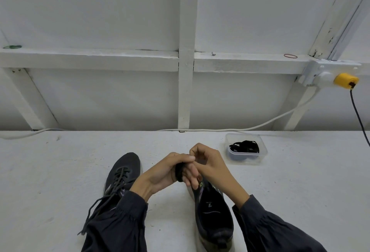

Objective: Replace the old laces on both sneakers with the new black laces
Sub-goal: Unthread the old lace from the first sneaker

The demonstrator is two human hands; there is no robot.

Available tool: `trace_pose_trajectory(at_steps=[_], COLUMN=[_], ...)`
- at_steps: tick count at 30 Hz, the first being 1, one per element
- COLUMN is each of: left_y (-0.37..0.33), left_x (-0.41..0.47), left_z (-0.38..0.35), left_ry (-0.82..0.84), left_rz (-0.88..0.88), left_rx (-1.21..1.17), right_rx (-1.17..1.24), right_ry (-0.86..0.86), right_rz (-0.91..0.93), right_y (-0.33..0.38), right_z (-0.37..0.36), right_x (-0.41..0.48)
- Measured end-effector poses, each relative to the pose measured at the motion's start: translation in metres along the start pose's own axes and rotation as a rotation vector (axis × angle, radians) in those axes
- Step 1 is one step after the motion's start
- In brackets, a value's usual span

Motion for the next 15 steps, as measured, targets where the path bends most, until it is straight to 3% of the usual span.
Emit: trace_pose_trajectory(at_steps=[4,9,15], left_y=[0.001,0.004,0.003], left_x=[-0.001,0.0,0.0], left_z=[-0.001,-0.005,-0.004], left_ry=[0.006,-0.038,-0.036], left_rz=[0.014,0.036,0.048], left_rx=[0.047,0.023,0.048], right_rx=[-0.106,-0.009,0.404], right_ry=[0.002,0.118,0.409], right_rz=[0.033,-0.045,-0.072], right_y=[-0.004,-0.004,-0.004], right_z=[-0.005,0.001,0.017], right_x=[-0.004,-0.003,-0.013])
Point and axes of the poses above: each hand's wrist, its own x-axis towards the middle knuckle, its own z-axis out of the back of the hand, y = z × x, the point moved 2 cm from there along x, towards the middle knuckle, and after that the axes turned 13 degrees about -x, right-handed, at the moved point
